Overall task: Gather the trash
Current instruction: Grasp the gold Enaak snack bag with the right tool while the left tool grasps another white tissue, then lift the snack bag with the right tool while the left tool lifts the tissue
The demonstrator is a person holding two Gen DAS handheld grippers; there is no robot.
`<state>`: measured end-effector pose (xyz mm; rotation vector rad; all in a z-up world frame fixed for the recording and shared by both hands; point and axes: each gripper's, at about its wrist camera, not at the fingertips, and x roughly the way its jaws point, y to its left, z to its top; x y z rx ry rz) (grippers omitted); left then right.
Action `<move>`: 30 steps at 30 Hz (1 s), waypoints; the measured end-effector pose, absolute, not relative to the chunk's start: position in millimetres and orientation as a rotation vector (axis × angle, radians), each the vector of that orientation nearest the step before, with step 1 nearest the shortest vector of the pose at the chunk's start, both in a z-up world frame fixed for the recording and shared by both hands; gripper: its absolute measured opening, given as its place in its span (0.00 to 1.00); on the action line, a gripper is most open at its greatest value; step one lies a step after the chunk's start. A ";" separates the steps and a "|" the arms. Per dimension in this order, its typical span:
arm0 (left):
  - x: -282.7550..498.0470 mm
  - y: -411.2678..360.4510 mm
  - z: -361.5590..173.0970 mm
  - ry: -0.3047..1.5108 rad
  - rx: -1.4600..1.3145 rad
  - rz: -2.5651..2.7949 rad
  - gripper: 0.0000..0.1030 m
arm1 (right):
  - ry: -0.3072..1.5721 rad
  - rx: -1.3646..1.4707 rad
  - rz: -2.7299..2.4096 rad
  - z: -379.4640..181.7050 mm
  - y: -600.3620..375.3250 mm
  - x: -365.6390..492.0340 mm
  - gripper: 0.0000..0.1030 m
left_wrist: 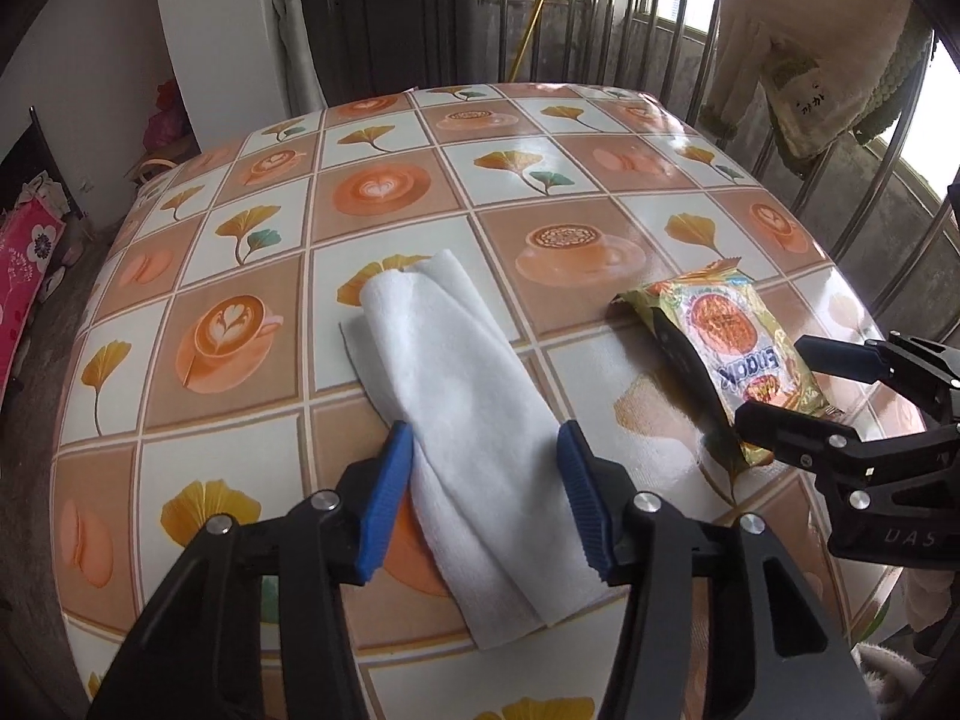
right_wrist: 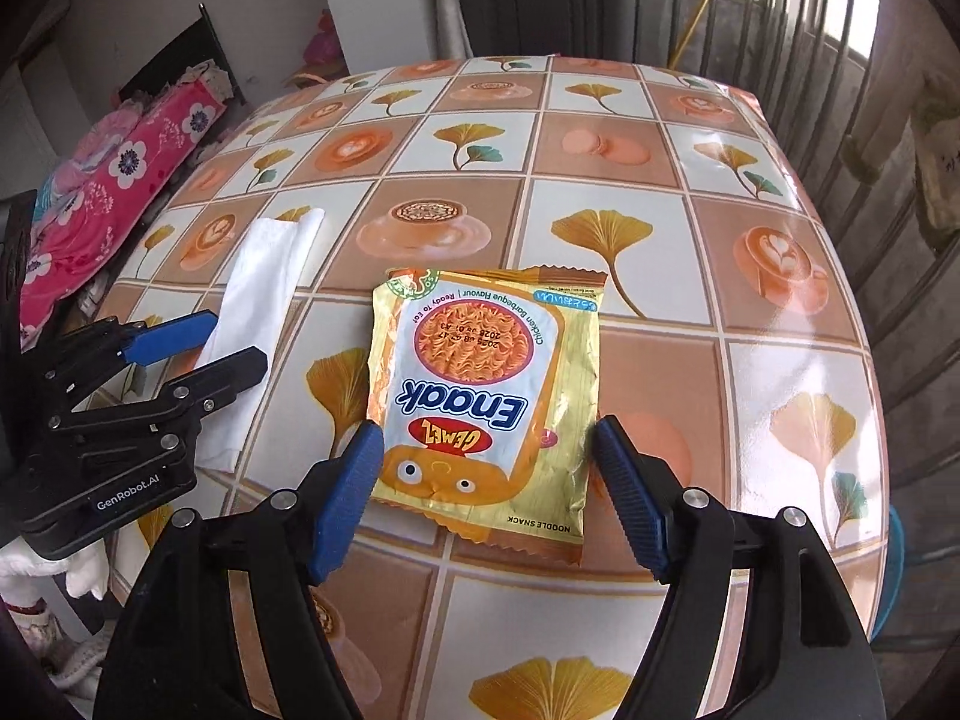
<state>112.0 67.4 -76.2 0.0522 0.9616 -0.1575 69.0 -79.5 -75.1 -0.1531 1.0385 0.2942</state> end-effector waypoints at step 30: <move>106.5 76.6 -48.8 0.890 0.008 -0.187 0.05 | 0.949 0.051 0.161 -36.0 -137.0 69.0 0.00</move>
